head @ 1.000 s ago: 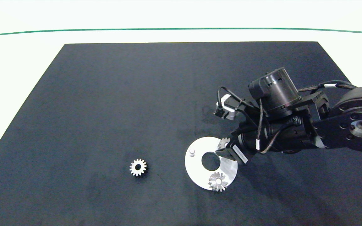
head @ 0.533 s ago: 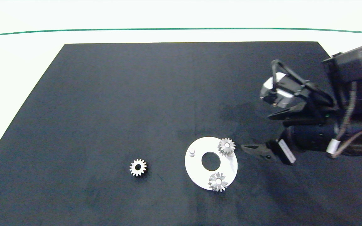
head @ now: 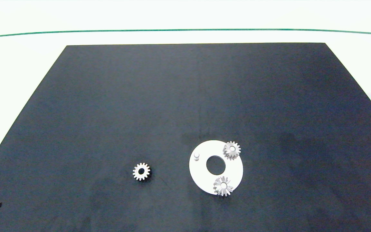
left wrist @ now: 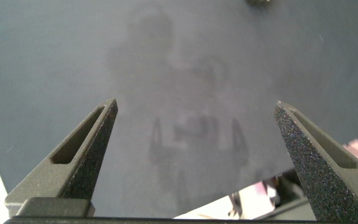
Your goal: Install three planetary gears onto the carrier pins
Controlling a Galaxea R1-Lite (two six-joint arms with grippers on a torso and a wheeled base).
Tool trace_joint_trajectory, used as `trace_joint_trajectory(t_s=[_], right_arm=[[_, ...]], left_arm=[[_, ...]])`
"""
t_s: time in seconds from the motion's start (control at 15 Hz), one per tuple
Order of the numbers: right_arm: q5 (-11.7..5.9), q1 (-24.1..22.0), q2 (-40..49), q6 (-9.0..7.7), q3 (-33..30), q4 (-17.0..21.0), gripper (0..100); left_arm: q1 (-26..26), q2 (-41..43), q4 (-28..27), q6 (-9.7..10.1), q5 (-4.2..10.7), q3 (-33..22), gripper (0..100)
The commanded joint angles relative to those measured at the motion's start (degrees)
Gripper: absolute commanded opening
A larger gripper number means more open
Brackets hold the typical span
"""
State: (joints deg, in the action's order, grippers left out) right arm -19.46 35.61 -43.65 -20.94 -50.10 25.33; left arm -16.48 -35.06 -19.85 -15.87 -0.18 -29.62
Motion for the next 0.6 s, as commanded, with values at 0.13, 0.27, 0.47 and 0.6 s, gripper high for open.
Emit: trace_joint_trajectory(t_s=[0.13, 0.27, 0.47, 0.6], right_arm=[[-1.29, -2.91, 23.44, -0.77, 4.84, 9.82, 100], [-1.29, -4.76, 25.81, -0.85, 6.42, 9.74, 100], [-1.11, -7.57, 27.66, -0.85, 6.07, 9.47, 100], [-1.02, -8.89, 29.5, -0.85, 6.07, 9.65, 100]], left_arm=[[-6.9, -11.43, 9.21, -0.91, 0.18, 0.88, 100], [-6.9, -15.65, 14.4, -4.08, 0.53, 1.32, 100], [-8.83, -21.01, 19.06, -4.43, 0.97, 1.67, 100], [-9.8, -24.88, 23.54, -4.69, 2.2, 1.76, 100]])
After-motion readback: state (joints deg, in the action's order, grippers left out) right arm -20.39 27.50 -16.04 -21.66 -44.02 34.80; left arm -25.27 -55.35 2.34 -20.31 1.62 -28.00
